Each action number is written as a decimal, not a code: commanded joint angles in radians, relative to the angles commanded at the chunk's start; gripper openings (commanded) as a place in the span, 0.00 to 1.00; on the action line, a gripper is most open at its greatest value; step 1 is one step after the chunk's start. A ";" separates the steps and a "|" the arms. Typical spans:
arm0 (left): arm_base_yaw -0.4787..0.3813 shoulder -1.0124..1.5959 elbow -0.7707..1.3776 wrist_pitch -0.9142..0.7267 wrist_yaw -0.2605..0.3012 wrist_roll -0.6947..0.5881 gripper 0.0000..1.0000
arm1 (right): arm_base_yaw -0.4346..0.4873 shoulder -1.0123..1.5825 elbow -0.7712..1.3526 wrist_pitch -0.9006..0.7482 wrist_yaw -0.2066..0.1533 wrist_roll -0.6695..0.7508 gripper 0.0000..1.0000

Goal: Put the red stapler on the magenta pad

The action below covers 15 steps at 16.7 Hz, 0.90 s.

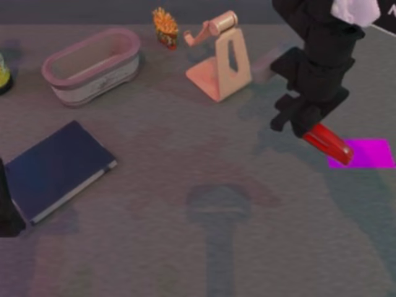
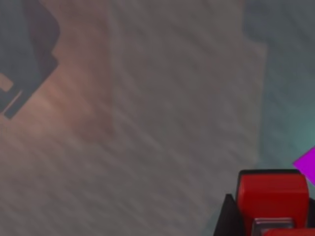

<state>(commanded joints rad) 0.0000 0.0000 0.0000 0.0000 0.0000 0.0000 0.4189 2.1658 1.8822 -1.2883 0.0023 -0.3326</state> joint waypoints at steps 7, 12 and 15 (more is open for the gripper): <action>0.000 0.000 0.000 0.000 0.000 0.000 1.00 | -0.074 0.019 0.028 -0.009 -0.001 0.356 0.00; 0.000 0.000 0.000 0.000 0.000 0.000 1.00 | -0.175 0.023 0.008 -0.017 0.000 0.851 0.00; 0.000 0.000 0.000 0.000 0.000 0.000 1.00 | -0.240 0.025 -0.013 -0.023 0.002 1.188 0.00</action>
<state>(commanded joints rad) 0.0000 0.0000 0.0000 0.0000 0.0000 0.0000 0.1790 2.1906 1.8697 -1.3111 0.0043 0.8555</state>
